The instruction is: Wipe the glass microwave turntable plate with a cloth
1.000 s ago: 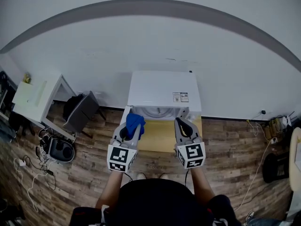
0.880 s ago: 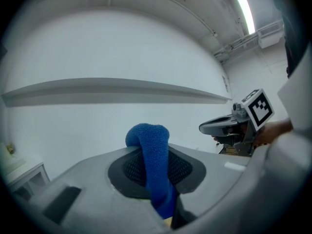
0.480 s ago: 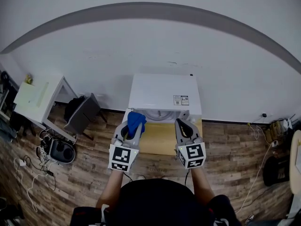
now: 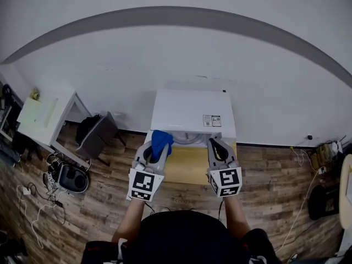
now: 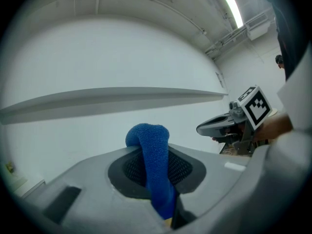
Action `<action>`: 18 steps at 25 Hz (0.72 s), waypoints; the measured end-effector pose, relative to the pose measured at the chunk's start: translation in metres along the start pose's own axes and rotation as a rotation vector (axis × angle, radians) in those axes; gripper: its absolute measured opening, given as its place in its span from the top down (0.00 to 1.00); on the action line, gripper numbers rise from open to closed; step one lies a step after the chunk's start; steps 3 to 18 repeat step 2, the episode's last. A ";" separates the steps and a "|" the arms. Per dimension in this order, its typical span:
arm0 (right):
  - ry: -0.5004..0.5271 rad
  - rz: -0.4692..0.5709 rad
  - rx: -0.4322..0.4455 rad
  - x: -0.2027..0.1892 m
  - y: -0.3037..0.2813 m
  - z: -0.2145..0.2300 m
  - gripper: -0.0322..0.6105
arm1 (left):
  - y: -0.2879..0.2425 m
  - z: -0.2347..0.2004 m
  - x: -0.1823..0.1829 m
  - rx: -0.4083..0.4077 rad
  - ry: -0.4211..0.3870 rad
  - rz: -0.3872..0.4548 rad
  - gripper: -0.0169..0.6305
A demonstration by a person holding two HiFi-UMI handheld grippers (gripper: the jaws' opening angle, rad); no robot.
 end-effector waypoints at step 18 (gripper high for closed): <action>0.001 0.004 -0.009 0.002 0.001 0.002 0.94 | 0.000 0.003 -0.001 -0.014 0.001 -0.004 0.89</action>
Point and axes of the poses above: the fingertips, and each gripper's own axes: y backward along the fingers, z to its right, x out of its top, the point moved 2 cm from there along y, backward along the fingers, and after that the axes turned 1 degree about -z, right-handed, at the moved point
